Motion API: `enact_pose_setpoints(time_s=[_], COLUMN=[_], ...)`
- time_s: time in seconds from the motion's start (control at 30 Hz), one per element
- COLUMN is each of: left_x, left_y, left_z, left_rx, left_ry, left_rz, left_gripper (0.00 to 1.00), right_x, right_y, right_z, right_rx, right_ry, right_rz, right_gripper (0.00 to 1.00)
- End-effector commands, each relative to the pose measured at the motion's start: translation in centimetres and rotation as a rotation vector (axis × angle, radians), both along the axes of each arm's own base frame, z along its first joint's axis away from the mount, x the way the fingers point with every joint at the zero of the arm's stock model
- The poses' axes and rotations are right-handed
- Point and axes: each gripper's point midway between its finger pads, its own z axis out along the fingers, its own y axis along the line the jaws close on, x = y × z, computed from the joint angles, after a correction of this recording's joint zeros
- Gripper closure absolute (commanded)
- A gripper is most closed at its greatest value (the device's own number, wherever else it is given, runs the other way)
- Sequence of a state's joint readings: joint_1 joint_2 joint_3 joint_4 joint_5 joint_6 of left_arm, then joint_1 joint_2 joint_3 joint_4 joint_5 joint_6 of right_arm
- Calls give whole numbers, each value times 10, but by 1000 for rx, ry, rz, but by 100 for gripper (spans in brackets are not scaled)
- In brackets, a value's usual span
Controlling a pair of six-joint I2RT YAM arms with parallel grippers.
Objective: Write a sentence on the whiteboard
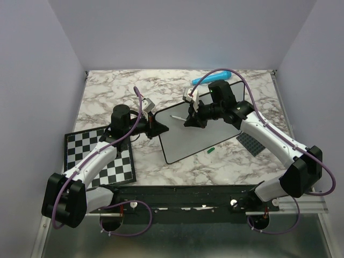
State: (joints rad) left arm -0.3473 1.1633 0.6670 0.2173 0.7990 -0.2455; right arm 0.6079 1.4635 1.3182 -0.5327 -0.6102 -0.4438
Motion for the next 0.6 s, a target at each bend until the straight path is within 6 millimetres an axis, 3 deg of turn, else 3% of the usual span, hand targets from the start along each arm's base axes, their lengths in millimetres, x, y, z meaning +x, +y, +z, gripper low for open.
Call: enact_pose_setpoints(time_s=[0.0, 0.57], left_x=[1, 1], left_y=[19, 19], left_z=[-55, -54], left_rx=[164, 168], left_ry=[111, 100], left_rz=[89, 88], left_gripper=[100, 100], right_x=[5, 1], right_y=[1, -6], right_z=[2, -15], right_rx=[-12, -57], right_ry=[0, 24], right_rz=[-25, -33], right_gripper=[100, 99])
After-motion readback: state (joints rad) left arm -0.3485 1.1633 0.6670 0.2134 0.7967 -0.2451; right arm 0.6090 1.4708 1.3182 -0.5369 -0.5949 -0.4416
